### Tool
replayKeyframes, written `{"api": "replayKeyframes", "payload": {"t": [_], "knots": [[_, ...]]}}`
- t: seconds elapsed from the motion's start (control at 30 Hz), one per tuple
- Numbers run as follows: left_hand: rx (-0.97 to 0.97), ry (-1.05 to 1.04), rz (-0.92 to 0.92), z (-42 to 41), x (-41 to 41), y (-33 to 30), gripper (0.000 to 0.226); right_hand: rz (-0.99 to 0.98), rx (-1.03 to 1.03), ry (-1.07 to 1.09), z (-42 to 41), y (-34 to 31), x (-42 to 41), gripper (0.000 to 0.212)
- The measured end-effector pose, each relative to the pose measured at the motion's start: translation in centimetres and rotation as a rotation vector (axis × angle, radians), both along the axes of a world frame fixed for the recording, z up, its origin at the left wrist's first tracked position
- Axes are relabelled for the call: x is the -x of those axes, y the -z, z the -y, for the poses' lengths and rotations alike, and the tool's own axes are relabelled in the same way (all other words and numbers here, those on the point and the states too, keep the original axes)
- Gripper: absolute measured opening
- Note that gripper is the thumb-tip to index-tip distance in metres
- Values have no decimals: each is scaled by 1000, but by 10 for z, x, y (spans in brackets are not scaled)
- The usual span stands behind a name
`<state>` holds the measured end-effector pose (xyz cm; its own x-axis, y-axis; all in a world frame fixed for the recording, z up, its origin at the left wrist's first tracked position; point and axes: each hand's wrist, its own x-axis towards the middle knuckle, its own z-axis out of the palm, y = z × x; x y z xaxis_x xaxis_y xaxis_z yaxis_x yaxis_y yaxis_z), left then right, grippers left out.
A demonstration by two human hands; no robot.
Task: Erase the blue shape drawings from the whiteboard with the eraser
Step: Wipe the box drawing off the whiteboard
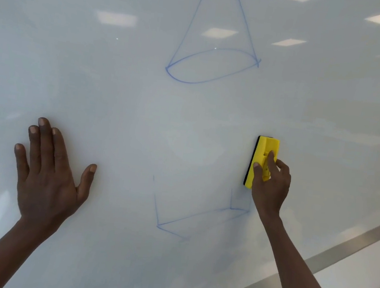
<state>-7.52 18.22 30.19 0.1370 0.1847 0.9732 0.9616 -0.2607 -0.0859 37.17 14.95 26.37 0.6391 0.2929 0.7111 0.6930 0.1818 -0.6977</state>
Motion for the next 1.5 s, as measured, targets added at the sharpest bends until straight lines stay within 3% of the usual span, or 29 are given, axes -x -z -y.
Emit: {"api": "replayKeyframes", "payload": {"t": [0.17,0.3,0.43,0.6,0.73,0.9,1.07,1.37,1.5], "knots": [[-4,0,8,1,0,0,88,176,-29,-46,8,19,21,49],[3,5,12,1,-1,-1,88,74,-5,-61,12,41,10,49],[9,13,25,4,-2,-2,88,-57,13,-28,5,19,-3,49],[79,35,6,14,-4,-7,86,67,-24,-11,7,1,21,50],[148,37,3,26,-10,-12,87,220,-13,-73,18,36,50,52],[191,14,-27,35,-11,-14,88,103,42,-154,27,76,38,53],[175,41,10,35,-14,-14,87,9,78,-76,21,57,2,51],[177,95,34,19,-6,-7,87,141,31,-107,24,63,44,55],[280,-11,-23,12,2,-2,87,145,61,-166,30,83,56,56]]}}
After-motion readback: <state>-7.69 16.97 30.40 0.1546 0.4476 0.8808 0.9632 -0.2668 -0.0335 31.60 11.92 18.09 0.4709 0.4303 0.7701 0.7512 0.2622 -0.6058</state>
